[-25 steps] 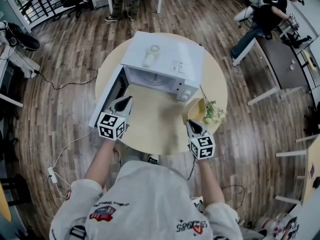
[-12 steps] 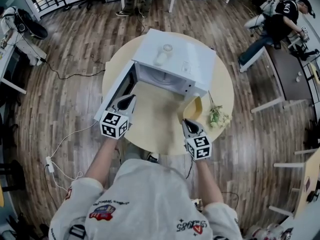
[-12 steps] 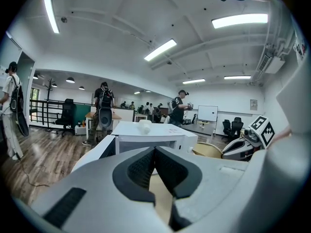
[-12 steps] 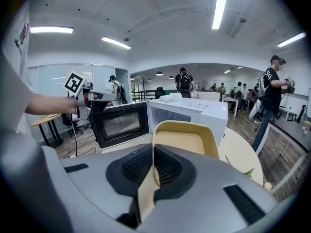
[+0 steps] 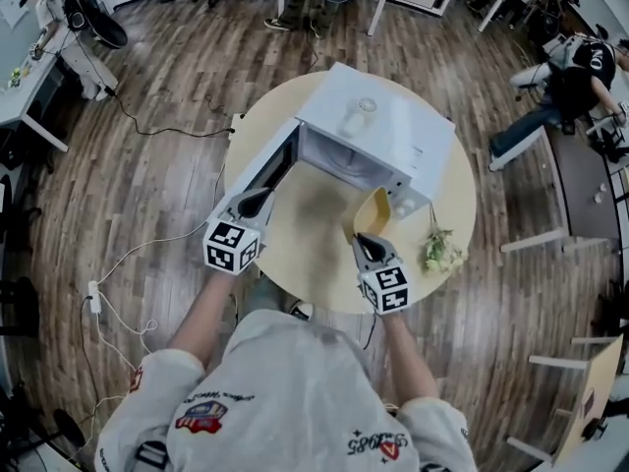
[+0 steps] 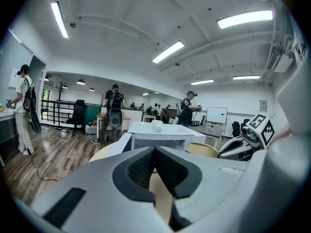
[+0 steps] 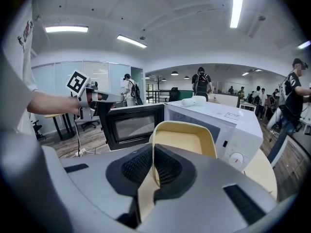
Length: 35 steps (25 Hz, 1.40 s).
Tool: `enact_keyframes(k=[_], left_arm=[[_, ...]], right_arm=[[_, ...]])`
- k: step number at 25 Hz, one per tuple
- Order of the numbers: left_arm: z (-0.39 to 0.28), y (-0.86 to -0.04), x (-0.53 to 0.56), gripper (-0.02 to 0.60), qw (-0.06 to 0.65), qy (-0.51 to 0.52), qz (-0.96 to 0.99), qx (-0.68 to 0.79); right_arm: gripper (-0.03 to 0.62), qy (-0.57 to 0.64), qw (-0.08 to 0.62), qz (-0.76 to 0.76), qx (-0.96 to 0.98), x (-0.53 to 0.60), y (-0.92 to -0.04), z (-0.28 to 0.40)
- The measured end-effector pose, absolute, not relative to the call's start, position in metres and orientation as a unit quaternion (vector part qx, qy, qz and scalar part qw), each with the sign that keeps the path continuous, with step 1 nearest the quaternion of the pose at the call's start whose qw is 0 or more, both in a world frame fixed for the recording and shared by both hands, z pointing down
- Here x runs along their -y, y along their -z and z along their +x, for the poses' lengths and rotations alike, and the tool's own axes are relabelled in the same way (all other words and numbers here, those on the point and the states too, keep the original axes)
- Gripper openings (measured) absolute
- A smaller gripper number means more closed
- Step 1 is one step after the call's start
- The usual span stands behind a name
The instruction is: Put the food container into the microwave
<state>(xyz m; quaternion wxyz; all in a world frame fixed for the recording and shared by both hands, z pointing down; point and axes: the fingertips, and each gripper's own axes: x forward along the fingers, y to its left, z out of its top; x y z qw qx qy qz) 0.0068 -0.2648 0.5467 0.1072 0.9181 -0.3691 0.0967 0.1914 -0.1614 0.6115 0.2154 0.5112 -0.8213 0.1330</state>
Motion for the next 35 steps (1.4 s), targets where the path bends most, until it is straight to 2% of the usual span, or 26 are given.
enact_keyframes(k=[11,35], left_arm=[[-0.011,-0.558,0.284,0.005,0.120,-0.093,0.909,0.389],[0.010,-0.577,0.328,0.005,0.154,-0.105,0.907,0.377]], right_arm=[[0.017,-0.123,0.262,0.445,0.847,0.201,-0.630,0.154],[0.018,-0.096,0.364,0.398,0.837,0.282,-0.676,0.163]])
